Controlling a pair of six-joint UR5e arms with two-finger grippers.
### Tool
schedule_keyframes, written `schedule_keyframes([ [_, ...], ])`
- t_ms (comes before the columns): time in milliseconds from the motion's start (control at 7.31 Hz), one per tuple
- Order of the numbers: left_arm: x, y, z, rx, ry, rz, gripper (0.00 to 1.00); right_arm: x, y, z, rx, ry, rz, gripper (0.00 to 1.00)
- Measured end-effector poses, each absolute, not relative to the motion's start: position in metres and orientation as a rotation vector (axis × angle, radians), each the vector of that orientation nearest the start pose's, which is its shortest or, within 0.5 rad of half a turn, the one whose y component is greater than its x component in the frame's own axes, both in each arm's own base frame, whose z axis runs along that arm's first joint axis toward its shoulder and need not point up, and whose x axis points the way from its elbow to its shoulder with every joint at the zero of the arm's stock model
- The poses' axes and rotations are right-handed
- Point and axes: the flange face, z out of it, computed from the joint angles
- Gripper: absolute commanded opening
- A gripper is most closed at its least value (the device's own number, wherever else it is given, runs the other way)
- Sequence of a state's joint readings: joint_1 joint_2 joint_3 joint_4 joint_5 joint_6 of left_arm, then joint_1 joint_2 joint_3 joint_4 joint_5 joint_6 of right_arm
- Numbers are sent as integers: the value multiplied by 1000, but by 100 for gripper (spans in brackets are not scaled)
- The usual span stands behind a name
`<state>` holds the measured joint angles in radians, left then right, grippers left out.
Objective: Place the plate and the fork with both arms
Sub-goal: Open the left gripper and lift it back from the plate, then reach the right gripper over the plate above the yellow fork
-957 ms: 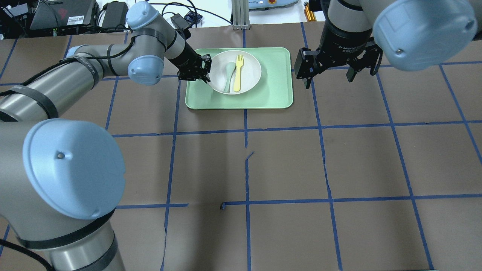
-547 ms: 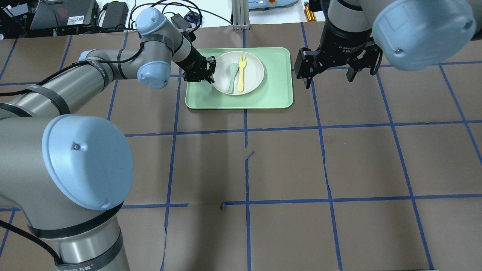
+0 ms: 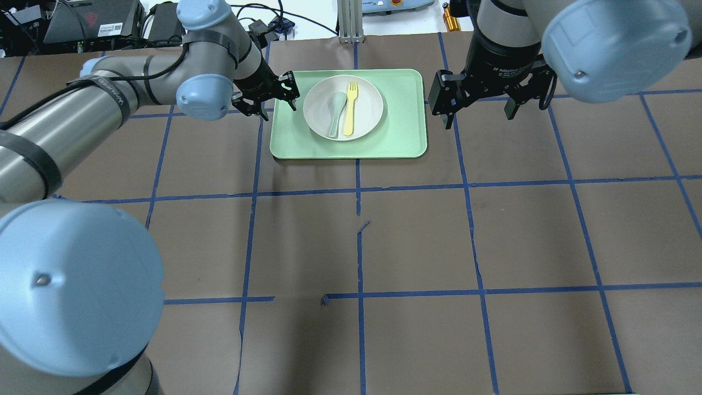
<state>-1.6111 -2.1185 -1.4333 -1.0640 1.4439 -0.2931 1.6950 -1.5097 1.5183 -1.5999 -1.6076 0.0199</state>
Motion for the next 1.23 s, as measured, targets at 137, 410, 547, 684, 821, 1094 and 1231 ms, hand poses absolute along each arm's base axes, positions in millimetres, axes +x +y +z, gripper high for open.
schedule_keyframes([
  [137,-169,-659,326,-399,3200,-66,100,193,-500,486,-165,3172,-40,100],
  [410,-164,-591,403,-375,3109,74,100,193,-501,486,-164,3172,-39,100],
  [547,-164,-557,422,-359,3078,133,100,194,-503,484,-164,3170,-35,100],
  [684,-164,-527,435,-351,3068,149,100,195,-506,482,-164,3169,-32,100],
  [821,-167,-504,445,-347,3067,140,100,195,-508,481,-164,3168,-31,100],
  [1094,-173,-488,457,-329,3074,96,100,200,-527,469,-174,3164,-44,100],
  [1231,-175,-489,460,-312,3081,74,99,207,-553,453,-184,3162,-53,100],
])
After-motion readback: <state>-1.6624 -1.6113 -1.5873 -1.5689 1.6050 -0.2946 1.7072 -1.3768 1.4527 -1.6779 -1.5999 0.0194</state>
